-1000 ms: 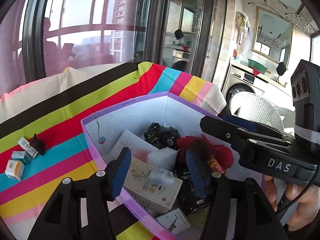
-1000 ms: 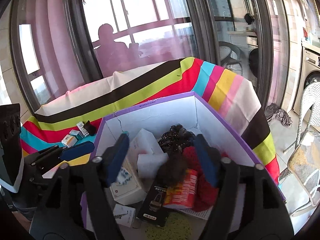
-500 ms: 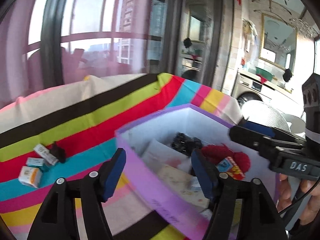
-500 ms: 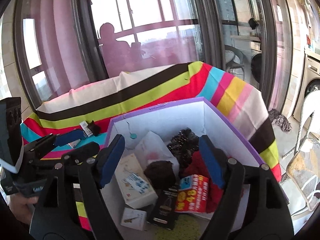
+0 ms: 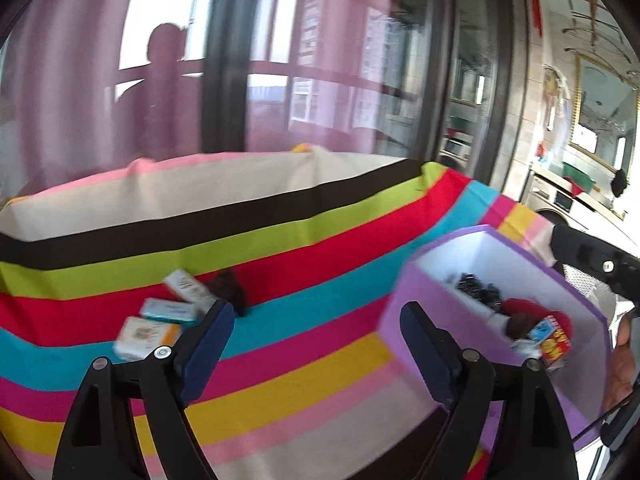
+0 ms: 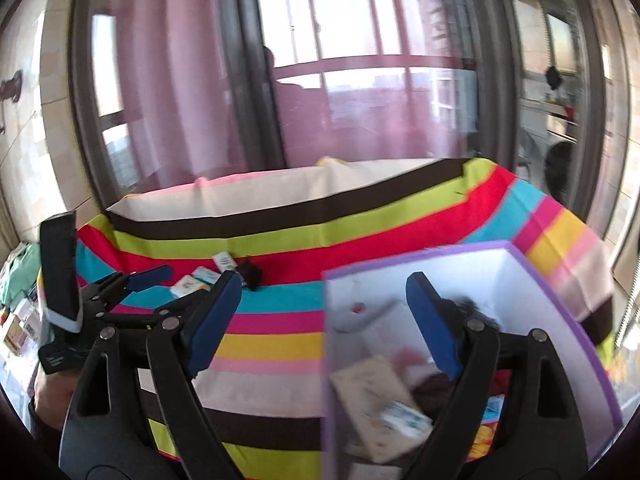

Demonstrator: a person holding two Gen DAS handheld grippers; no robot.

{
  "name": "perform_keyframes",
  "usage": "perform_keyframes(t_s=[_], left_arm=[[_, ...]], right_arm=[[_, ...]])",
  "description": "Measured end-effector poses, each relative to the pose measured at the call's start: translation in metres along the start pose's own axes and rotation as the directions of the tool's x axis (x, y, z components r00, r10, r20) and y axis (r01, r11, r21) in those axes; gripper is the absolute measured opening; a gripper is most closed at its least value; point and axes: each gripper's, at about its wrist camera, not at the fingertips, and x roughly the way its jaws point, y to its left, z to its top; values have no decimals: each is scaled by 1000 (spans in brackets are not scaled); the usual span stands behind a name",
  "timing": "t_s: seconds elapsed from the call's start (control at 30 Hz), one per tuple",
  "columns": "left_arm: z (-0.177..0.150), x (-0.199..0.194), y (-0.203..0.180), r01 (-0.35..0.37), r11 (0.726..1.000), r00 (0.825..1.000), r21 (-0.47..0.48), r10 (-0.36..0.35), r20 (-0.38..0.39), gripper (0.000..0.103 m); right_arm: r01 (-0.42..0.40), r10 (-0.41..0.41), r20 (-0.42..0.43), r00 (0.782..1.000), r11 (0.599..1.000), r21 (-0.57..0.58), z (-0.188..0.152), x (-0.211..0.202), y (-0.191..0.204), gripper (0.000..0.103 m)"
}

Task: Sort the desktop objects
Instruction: 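Withdraw both grippers from the box back over the remaining items, then grasp the white tissue pack with the left gripper while the right grasps the second brown sock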

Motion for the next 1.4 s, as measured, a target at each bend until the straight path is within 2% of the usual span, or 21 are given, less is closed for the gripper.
perform_keyframes(t_s=[0.07,0.27,0.5,0.7,0.87,1.03,1.13,1.3,1.4], left_arm=[[-2,2,18,-21,1000,1000,-12,21,-16,90],[-12,10,63,-74,997,995,-34,72,-65,92],[-25,41,103,-121,992,982,-41,113,-154,92],[-37,61,132,-159,985,968,-69,142,-207,92],[-43,83,147,-197,979,947,-46,178,-267,92],[-48,103,155,-213,977,931,-19,197,-308,92],[-51,111,161,-219,975,926,-26,199,-321,92],[-52,116,169,-197,978,930,-62,167,-328,92],[-53,118,169,-191,980,928,-59,161,-336,92]], right_arm=[[-19,19,-12,1000,1000,-21,1,11,14,86],[-85,79,-69,994,993,-77,-4,56,55,86],[-133,118,-133,984,985,-111,-12,113,88,86],[-121,102,-199,975,989,-89,-25,169,93,86],[-116,92,-247,965,990,-83,-36,208,93,86],[-116,93,-261,961,990,-75,-36,237,93,86],[-112,82,-283,956,989,-91,-38,256,96,86],[-101,57,-320,946,987,-125,-46,281,101,83],[-101,53,-332,942,987,-128,-44,290,102,77]])
